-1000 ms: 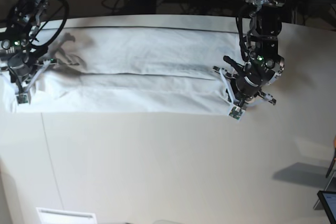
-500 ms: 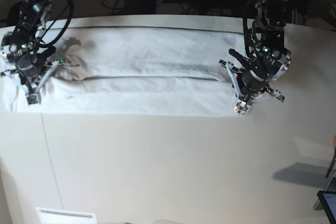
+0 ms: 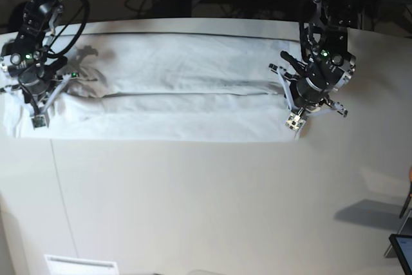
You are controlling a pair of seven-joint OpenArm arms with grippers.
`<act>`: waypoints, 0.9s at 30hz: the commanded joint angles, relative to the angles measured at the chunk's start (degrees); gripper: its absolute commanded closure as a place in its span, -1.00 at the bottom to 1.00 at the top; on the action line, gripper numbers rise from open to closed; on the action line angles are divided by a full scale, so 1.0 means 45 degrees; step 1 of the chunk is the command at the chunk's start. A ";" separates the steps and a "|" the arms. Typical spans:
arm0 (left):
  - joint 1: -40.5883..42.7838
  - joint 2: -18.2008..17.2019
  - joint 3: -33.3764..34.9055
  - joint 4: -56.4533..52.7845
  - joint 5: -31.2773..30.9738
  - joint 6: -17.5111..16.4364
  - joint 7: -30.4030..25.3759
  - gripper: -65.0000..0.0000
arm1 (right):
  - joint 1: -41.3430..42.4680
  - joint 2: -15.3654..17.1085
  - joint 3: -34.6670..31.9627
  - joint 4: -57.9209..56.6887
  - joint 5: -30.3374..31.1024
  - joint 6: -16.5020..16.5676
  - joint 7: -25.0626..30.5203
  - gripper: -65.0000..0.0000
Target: Fold the T-shirt properly
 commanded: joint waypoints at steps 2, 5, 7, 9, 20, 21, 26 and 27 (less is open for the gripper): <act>-0.0105 -0.0126 0.0010 0.0212 -0.0002 -0.0001 -0.0133 1.00 | 0.0117 0.0209 0.0040 0.0159 0.0046 -0.0572 0.0290 1.00; 0.0149 -0.0126 -0.0029 0.0212 -0.0002 -0.0001 -0.0133 1.00 | 0.0117 0.0502 -0.0038 0.0139 0.0046 -0.1041 0.0290 1.00; 0.0169 -0.0223 0.0010 0.0173 -0.0002 -0.0001 -0.0133 1.00 | 0.0117 0.0502 -0.0038 0.0139 0.0046 -0.1100 0.0290 0.99; 0.0306 -0.0302 0.0010 0.0173 -0.0061 -0.0001 -0.0152 1.00 | 0.0098 0.0541 0.0020 0.0139 0.0046 -0.1100 0.0232 0.98; 0.0188 -0.0302 -0.0166 0.0212 -0.0100 -0.0001 -0.0152 0.62 | -0.0078 0.0482 0.0079 0.0159 0.0046 -0.1100 0.0173 0.60; 0.0188 -0.0302 -0.0166 0.0212 -0.0100 -0.0001 -0.0152 0.50 | -0.0078 0.0482 0.0079 0.0159 0.0046 -0.1100 0.0173 0.47; 0.0188 -0.0282 -0.0186 0.0271 -0.0120 -0.0021 -0.0191 0.22 | -0.0078 0.0502 0.1056 0.0198 0.0046 -0.1119 0.0212 0.14; 0.0227 -0.0243 -0.0186 0.0368 -0.0139 -0.0060 -0.0426 0.22 | -0.0059 0.0502 0.1290 0.0198 0.0046 -0.1119 0.0251 0.15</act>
